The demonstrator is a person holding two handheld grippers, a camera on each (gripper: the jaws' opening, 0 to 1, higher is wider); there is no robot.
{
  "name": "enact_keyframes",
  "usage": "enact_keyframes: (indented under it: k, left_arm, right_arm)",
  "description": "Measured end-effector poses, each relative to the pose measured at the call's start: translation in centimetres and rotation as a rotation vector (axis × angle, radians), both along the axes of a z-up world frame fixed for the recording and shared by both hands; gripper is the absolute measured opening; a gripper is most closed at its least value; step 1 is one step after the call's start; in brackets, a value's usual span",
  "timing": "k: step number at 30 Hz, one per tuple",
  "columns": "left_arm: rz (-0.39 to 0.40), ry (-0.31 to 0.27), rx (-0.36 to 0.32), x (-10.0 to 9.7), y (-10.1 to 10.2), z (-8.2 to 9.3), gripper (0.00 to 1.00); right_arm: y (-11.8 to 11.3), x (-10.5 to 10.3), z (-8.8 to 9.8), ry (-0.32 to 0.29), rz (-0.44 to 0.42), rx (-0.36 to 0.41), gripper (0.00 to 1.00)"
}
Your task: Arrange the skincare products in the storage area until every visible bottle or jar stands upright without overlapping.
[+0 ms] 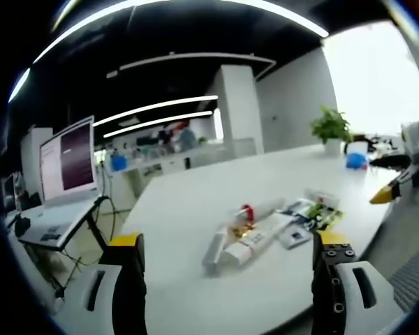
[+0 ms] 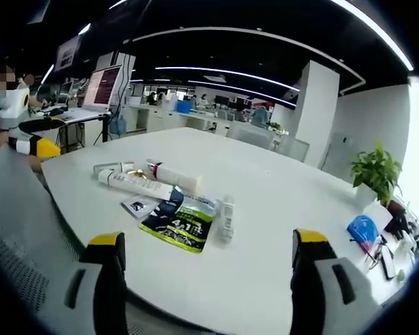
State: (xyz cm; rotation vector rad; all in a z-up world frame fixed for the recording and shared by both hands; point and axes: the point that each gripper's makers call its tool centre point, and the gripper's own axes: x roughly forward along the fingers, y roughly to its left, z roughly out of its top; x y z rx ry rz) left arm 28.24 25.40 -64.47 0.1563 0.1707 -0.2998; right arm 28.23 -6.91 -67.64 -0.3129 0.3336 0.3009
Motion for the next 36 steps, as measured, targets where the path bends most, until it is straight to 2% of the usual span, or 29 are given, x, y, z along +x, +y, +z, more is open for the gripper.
enact_keyframes:
  k: [8,11,15,17,19,23,26,29,32,36]
  left_arm:
    - [0.011,-0.003,0.018,0.1,0.1,0.1,0.97]
    - [0.017,-0.004,0.021,0.1,0.2,0.1,0.97]
    - [0.008,0.023,0.037,0.1,0.1,-0.4,0.97]
    - [0.007,0.025,0.041,0.1,0.1,-0.4,0.97]
    - [0.005,0.044,0.047,0.1,0.1,-0.7,0.97]
    - [-0.002,0.054,0.052,0.0,-0.1,-0.9,0.97]
    - [-0.005,0.048,0.044,0.0,-0.2,-0.8,0.97]
    - [0.001,0.04,0.036,0.0,0.0,-0.7,0.97]
    - [0.01,0.036,0.026,0.0,0.2,-0.6,0.97]
    - [0.013,0.034,0.022,0.0,0.2,-0.5,0.97]
  right_arm:
    - [-0.4,0.1,0.4,-0.015,-0.018,0.014,1.0]
    - [-0.3,0.0,0.2,0.014,-0.013,0.037,1.0]
    - [0.0,-0.2,0.3,0.082,-0.022,0.155,1.0]
    - [0.3,-0.2,0.6,0.096,0.003,0.154,1.0]
    - [0.3,0.0,0.6,0.128,0.023,0.124,1.0]
    - [0.2,1.3,1.6,0.129,0.076,0.047,1.0]
    - [1.1,2.0,1.9,0.182,0.182,-0.011,1.0]
    - [1.7,3.0,1.7,0.226,0.236,-0.062,0.99]
    - [2.3,4.3,1.6,0.263,0.299,-0.157,0.99]
    - [3.3,6.0,1.7,0.304,0.374,-0.21,0.99]
